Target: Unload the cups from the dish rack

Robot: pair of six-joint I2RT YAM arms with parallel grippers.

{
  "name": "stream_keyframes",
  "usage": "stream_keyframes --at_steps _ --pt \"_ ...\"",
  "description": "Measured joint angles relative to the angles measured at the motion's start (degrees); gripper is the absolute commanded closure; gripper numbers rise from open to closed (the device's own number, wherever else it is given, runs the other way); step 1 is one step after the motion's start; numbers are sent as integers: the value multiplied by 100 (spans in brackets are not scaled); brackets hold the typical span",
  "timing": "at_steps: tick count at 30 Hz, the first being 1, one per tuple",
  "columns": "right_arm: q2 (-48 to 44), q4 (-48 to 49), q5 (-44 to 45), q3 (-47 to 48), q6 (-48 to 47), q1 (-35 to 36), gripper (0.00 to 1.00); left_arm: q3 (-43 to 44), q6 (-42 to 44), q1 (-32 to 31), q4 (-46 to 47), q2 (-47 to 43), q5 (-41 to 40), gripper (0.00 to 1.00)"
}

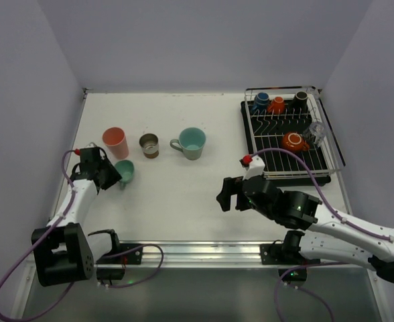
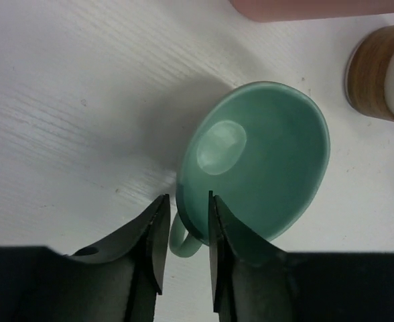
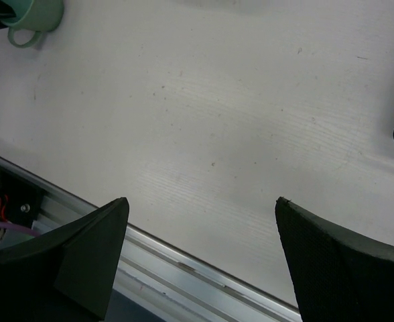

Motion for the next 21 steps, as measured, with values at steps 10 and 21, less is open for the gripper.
stream_keyframes --at_steps 10,21 --pt "157 48 -2 219 -188 -791 31 -70 94 4 90 -1099 164 31" --pt "1246 472 120 1217 -935 -3709 13 625 400 -929 1049 -2962 1357 18"
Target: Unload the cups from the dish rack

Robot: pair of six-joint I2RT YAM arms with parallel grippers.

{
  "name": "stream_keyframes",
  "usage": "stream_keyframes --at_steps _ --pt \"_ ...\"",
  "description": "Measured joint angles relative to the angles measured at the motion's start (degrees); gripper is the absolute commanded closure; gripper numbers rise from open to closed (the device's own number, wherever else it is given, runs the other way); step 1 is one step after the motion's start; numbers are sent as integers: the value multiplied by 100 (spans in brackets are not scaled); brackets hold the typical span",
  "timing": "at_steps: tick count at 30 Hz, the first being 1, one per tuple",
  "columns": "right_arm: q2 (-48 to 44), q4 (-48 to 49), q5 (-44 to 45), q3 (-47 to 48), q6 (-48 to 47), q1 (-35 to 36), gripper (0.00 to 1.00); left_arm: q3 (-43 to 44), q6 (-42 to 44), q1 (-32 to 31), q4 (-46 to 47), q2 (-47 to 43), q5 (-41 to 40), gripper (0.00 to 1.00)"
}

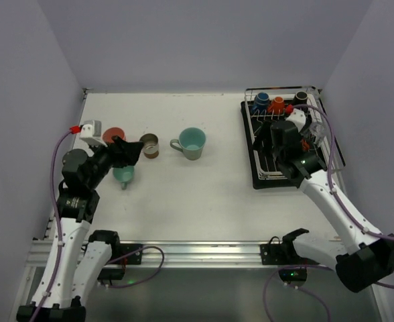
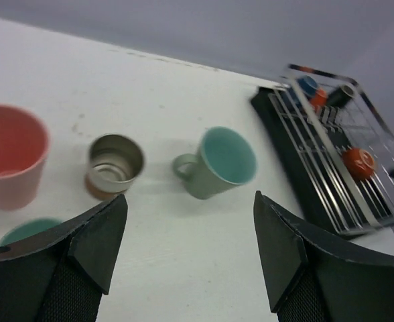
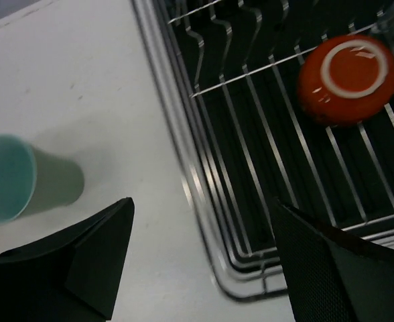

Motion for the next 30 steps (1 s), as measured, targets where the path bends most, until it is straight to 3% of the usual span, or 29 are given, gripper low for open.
stream_keyframes --at_steps 3,10,17,30 --pt "479 227 -46 109 -142 -896 1 127 243 -782 369 267 422 15" --pt "1257 487 -249 186 -179 -2282 1 118 754 -2155 627 509 1108 14" --pt "2339 671 -254 448 -203 -2564 1 118 1246 -3355 472 164 769 11" --pt "3117 802 -232 898 -319 -2931 1 118 1504 -3998 195 319 262 11"
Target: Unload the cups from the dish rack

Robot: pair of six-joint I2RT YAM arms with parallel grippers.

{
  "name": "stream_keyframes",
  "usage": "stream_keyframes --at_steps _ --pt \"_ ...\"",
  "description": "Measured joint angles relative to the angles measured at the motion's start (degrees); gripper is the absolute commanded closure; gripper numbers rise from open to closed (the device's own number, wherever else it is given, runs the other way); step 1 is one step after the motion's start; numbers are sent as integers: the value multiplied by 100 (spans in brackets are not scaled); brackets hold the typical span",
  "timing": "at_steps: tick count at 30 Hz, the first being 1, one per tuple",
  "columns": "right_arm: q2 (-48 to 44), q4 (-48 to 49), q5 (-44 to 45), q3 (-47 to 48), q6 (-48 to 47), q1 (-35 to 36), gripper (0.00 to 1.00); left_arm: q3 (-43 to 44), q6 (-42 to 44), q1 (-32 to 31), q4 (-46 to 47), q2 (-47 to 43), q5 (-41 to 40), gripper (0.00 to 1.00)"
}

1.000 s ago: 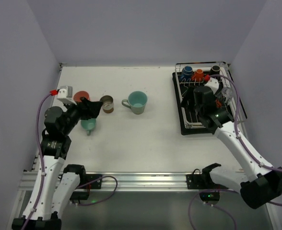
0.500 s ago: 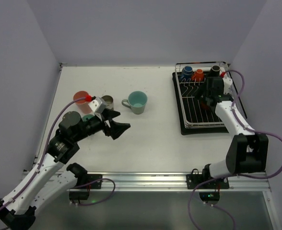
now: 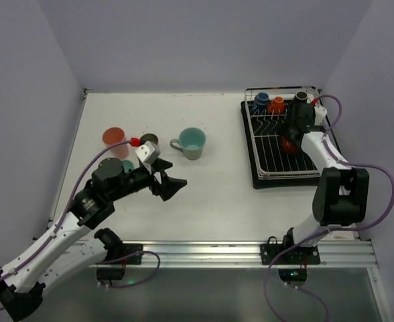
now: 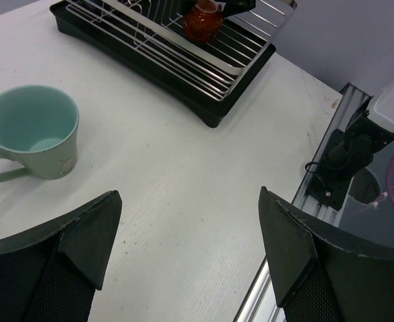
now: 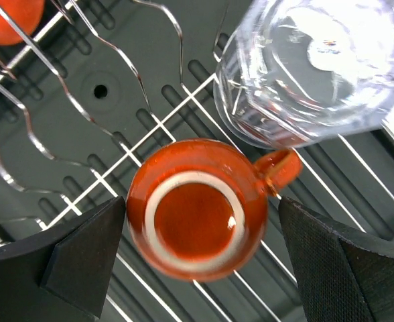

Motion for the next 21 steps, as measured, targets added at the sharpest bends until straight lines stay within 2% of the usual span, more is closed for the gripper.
stream_keyframes --at_steps 6,10,11,12,16,21 --pt "407 22 -42 85 -74 -24 1 0 2 -2 -2 48 -125 11" --pt "437 31 -48 83 -127 -33 22 0 2 0 -17 136 -173 11" --pt "431 46 -48 76 -136 -35 38 0 2 0 -31 142 -195 11" --pt "409 87 -50 46 -140 -35 45 0 2 0 -42 146 -219 11" --pt "44 273 -94 -343 -164 -37 49 0 2 7 -44 184 -271 11" --pt "-1051 306 -389 -892 -192 4 52 4 -11 17 -44 398 -297 11"
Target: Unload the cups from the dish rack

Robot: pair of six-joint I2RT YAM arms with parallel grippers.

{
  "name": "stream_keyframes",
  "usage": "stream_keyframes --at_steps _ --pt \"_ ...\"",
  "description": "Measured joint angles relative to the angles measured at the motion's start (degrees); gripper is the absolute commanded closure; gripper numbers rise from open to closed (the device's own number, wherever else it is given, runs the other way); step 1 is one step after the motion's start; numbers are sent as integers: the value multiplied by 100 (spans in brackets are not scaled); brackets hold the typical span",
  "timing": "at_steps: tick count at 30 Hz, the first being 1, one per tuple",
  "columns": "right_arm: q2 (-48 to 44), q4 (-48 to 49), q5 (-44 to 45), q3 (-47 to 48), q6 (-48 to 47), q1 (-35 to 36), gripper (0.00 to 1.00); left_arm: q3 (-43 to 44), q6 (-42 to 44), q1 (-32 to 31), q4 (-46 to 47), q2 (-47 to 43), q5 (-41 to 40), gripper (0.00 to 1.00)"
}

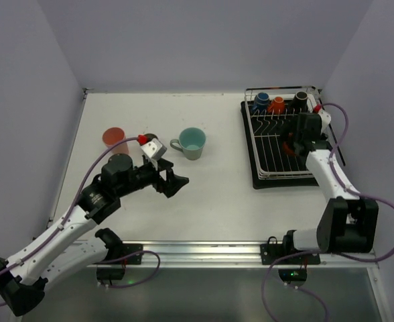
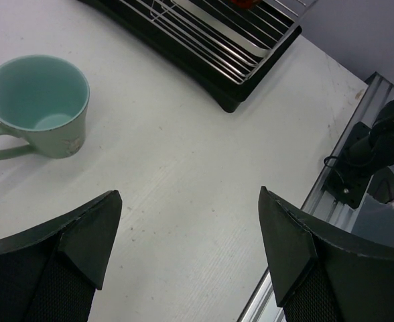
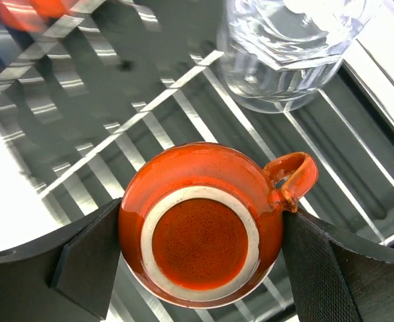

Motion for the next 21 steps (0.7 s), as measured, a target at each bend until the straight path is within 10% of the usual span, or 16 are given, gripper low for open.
stream_keyframes --at_steps 11,21 --pt "-2507 973 -2116 -977 957 1123 53 -46 -938 -2 979 494 348 24" --pt "-2562 3998 -4406 -2677 3650 2455 53 -485 -1864 -439 3045 1598 479 32"
